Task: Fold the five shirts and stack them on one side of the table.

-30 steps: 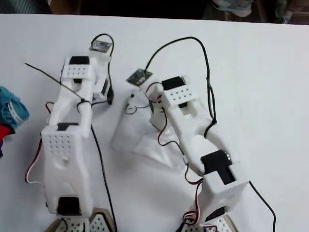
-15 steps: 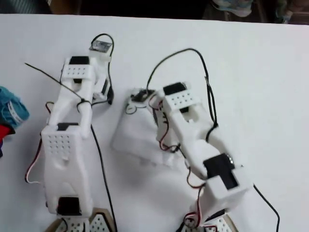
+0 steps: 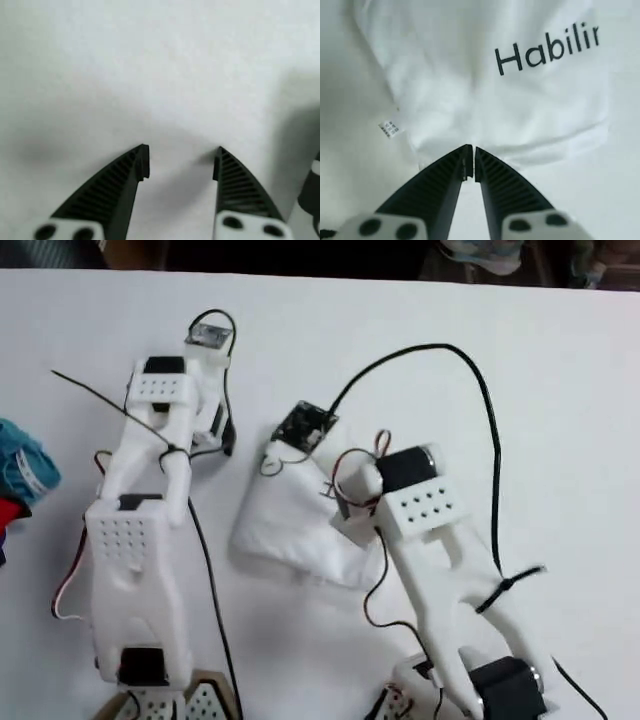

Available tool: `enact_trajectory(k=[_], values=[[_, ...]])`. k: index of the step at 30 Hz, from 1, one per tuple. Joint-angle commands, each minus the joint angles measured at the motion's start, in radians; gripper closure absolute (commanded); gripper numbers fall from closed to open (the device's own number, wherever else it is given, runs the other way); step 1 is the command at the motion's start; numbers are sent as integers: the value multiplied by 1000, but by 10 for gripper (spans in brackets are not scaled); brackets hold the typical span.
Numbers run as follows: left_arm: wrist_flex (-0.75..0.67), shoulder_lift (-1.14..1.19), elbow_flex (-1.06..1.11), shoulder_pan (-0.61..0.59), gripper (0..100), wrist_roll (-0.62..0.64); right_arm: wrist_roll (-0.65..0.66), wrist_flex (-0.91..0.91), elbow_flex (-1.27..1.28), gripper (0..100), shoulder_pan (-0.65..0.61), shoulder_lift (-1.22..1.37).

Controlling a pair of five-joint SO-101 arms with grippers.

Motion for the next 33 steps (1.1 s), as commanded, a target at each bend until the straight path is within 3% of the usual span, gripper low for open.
enact_trajectory(k=[1, 4, 7, 11, 13, 15, 21, 33], values=[[-32, 6, -10, -3, 775, 8, -5, -85, 51, 978, -21, 10], [-32, 6, -10, -3, 775, 8, -5, -125, 71, 978, 33, 71], [-32, 6, -10, -3, 775, 8, -23, -202, 49, 978, 168, 107], [-32, 6, -10, -3, 775, 9, -218, -291, -8, 978, 369, 139], [-32, 6, -10, -3, 775, 9, -265, -297, -52, 978, 412, 177], [-32, 6, -10, -3, 775, 9, -273, -280, -106, 964, 418, 232], [-32, 6, -10, -3, 775, 9, -344, -174, -292, 796, 372, 430], [-32, 6, -10, -3, 775, 9, -344, -107, -454, 828, 298, 582]])
